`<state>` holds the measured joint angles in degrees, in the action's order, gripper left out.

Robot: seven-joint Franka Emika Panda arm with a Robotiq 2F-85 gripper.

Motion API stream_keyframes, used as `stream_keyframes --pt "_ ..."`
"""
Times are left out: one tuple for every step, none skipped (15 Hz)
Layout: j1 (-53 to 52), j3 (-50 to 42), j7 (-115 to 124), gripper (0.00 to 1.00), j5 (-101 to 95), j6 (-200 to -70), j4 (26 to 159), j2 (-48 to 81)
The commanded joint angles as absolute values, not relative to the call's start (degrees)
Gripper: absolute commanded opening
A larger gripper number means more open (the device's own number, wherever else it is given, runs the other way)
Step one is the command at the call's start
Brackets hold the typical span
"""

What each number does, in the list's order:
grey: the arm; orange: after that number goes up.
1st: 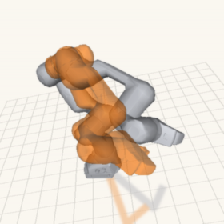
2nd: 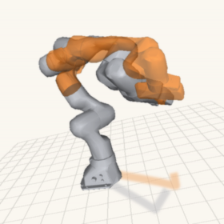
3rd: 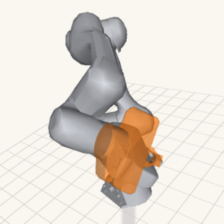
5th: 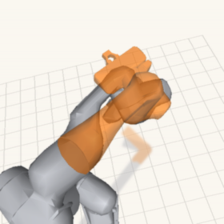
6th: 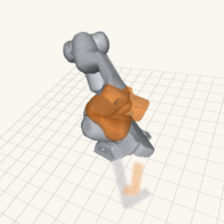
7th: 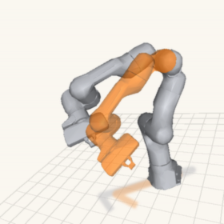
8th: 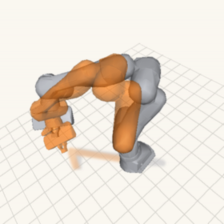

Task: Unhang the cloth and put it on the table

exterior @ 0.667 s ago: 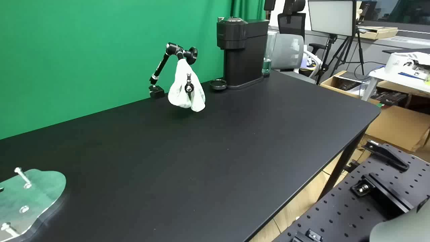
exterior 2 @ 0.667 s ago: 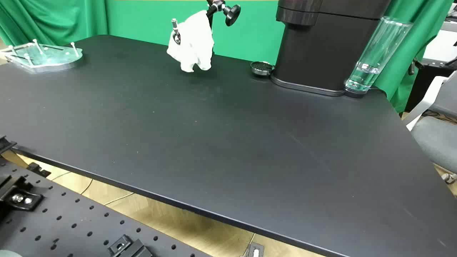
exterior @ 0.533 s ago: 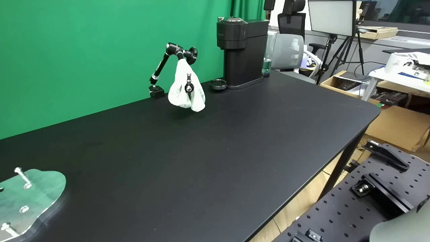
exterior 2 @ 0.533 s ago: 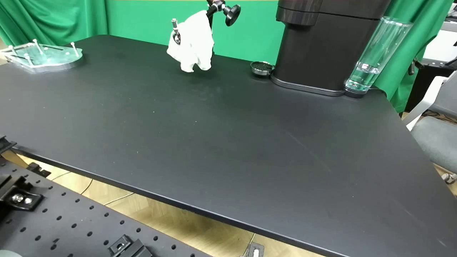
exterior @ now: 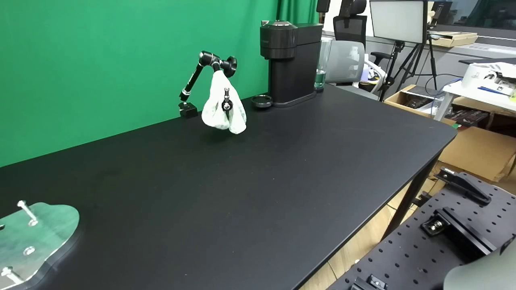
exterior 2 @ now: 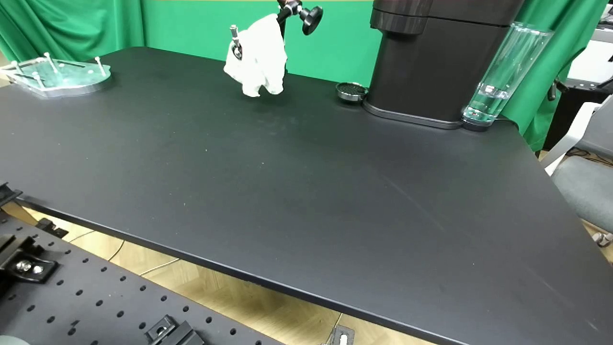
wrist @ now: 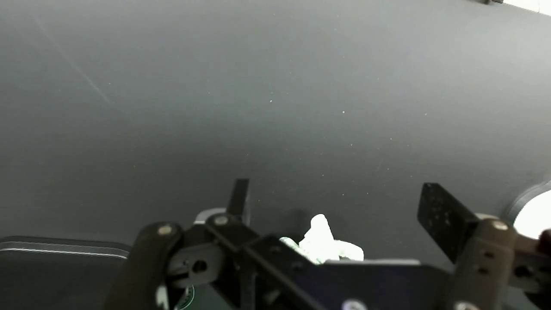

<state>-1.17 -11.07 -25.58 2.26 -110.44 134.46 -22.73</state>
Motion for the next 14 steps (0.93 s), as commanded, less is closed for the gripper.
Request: stream_keyframes --pt "-0.39 -10.36 -25.82 1.0 2.55 -110.31 134.35 -22.65" --pt "-0.39 -10.36 -25.82 1.0 2.55 -110.31 134.35 -22.65" --pt "-0.39 -10.36 -25.82 1.0 2.55 -110.31 134.35 -22.65" --pt "-0.41 -10.24 -26.51 1.0 1.81 -111.61 134.78 -21.7" --pt "-0.79 -10.2 -28.2 1.0 1.51 -112.97 135.24 -20.5" --pt "-1.25 -10.25 -30.37 1.0 1.58 -114.94 135.74 -19.54" --pt "-1.98 -10.33 -33.77 1.0 1.83 -117.33 136.18 -17.86" --pt "-2.33 -10.23 -36.53 1.0 1.76 -119.23 136.3 -15.97" --pt "-2.84 -10.23 -40.09 1.0 2.61 -121.89 136.51 -13.73" --pt "-2.95 -9.66 -42.47 1.0 2.17 -124.4 136.43 -11.19" --pt "-3.15 -9.11 -44.8 1.0 2.31 -127.24 136.36 -8.6" --pt "-3.15 -8.08 -46.06 1.0 1.56 -130.97 136.37 -5.79" --pt "-3.08 -7.09 -47.26 1.0 1.2 -134.46 136.2 -3.33" --pt "-3.05 -5.85 -47.82 1.0 0.78 -139.65 136.42 -0.76"
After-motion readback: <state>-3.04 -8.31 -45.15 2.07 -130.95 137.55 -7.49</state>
